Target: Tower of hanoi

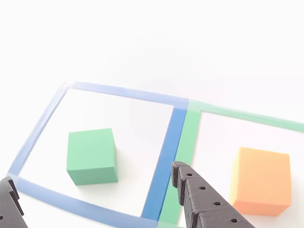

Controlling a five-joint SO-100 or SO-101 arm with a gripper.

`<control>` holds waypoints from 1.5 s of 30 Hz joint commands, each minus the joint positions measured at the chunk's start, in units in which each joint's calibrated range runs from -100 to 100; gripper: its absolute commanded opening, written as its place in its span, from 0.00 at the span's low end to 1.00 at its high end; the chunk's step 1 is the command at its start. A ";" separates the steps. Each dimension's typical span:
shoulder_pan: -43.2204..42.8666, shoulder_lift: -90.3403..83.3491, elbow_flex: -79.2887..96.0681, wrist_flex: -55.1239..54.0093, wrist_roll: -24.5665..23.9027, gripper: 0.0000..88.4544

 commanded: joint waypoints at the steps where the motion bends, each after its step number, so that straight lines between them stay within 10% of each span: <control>1: -0.74 6.56 -2.00 -7.61 0.59 0.44; 45: -4.86 37.24 -23.18 -17.49 0.59 0.39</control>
